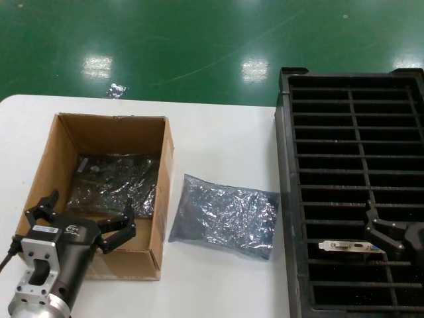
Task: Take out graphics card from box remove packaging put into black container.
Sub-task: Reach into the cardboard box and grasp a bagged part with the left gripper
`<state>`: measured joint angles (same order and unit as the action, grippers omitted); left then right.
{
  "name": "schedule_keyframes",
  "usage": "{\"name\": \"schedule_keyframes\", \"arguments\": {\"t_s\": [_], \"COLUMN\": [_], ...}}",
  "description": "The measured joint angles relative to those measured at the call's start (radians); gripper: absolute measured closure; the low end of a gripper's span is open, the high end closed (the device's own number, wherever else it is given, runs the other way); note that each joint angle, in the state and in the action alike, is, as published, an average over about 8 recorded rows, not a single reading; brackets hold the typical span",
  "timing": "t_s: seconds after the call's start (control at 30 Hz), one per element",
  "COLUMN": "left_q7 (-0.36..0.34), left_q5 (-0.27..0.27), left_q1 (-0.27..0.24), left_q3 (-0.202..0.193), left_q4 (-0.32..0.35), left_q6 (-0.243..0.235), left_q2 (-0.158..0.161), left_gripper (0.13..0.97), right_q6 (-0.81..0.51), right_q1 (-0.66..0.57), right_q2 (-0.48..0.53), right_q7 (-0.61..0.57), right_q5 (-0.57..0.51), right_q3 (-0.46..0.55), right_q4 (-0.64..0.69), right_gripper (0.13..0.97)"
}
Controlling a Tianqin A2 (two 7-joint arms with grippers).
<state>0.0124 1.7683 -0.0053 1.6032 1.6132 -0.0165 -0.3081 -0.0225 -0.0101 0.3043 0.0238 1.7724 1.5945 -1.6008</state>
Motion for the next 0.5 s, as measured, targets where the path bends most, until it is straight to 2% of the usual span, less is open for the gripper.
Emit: {"name": "schedule_keyframes", "arguments": {"t_s": [0.37, 0.5], "left_q7": [0.0, 0.014], "left_q5": [-0.001, -0.003], "left_q1": [0.0, -0.007], "left_q3": [0.0, 0.008], "left_q4": [0.0, -0.007], "left_q6": [0.001, 0.018], "left_q2": [-0.001, -0.02], "left_gripper": [0.132, 0.132], "right_q6": [0.0, 0.0], "right_q1": [0.0, 0.0], "right_q2": [0.0, 0.0], "right_q7": [0.0, 0.0], "right_q5": [0.0, 0.0], "right_q3": [0.0, 0.0], "right_q4": [0.0, 0.0], "right_gripper": [0.129, 0.129]}}
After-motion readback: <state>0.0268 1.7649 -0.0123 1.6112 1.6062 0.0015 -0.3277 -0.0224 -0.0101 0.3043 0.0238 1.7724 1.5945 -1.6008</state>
